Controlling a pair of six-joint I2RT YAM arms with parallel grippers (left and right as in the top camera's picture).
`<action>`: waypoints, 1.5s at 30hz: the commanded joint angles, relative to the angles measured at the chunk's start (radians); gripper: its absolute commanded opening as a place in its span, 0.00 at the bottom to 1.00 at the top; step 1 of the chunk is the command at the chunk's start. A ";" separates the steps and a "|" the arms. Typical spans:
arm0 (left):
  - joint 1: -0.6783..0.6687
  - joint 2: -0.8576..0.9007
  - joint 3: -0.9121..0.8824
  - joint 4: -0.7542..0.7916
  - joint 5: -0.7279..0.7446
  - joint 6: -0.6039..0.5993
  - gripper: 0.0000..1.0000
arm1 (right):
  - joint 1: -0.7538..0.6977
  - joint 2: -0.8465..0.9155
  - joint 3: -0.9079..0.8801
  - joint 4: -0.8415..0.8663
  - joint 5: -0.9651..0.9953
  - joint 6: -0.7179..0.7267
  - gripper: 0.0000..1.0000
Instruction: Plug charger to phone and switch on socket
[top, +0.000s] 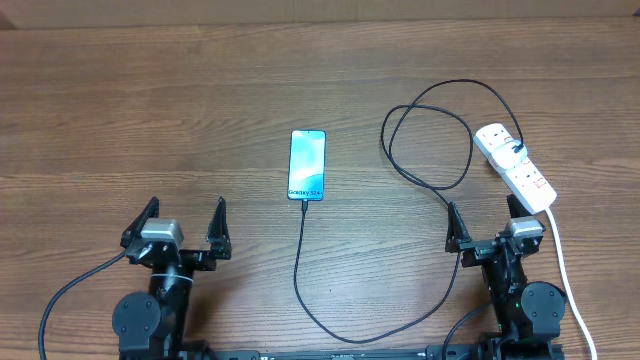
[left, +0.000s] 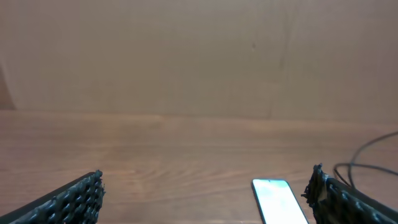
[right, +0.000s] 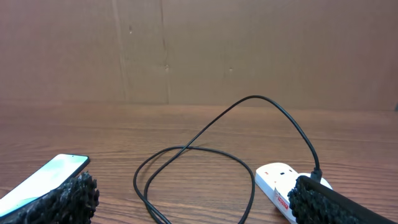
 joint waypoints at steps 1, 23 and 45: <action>0.013 -0.053 -0.026 0.009 -0.051 0.018 1.00 | 0.005 -0.009 -0.010 0.004 0.006 -0.001 1.00; 0.022 -0.117 -0.233 0.212 -0.148 -0.094 1.00 | 0.005 -0.009 -0.010 0.004 0.006 -0.001 1.00; -0.036 -0.117 -0.233 0.061 -0.204 0.031 1.00 | 0.005 -0.009 -0.010 0.004 0.006 -0.001 1.00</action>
